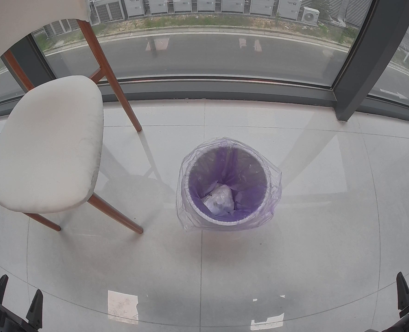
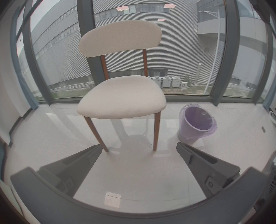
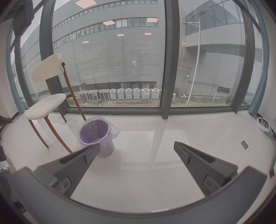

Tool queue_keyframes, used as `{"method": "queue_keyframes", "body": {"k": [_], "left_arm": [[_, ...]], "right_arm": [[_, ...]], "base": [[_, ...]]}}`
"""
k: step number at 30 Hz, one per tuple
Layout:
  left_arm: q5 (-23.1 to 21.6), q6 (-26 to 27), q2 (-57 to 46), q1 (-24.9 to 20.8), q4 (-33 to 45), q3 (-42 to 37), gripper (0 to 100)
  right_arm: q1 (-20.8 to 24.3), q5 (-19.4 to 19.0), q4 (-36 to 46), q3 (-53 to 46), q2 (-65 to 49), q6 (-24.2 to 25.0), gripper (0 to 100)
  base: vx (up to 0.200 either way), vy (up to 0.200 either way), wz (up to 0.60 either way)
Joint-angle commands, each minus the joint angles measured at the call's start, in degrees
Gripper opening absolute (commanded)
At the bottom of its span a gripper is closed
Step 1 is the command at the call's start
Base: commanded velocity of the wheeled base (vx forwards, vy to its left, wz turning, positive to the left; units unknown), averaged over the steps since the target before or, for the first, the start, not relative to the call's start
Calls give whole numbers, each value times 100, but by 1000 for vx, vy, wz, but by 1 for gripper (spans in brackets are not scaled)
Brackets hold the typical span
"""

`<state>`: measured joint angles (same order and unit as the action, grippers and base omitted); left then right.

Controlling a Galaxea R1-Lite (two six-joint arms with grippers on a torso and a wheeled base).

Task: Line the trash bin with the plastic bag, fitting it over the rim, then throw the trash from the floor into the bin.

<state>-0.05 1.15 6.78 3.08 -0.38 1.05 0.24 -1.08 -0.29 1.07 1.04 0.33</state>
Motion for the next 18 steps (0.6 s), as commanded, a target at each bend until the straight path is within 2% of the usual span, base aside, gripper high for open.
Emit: {"method": "queue_keyframes", "body": {"k": [1, 2, 18], "left_arm": [[-48, -62, -203, -458, 55, -105, 100], [-4, -79, -590, -221, 38, -105, 100], [-13, -97, -651, -317, 38, -105, 100]], "right_arm": [[-24, 47, 12, -107, -104, -33, 100], [-24, 21, 12, -107, -104, -33, 100], [-24, -23, 12, -107, -104, -33, 100]], "base": [[0, 0, 0], [0, 0, 0], [0, 0, 0]]}}
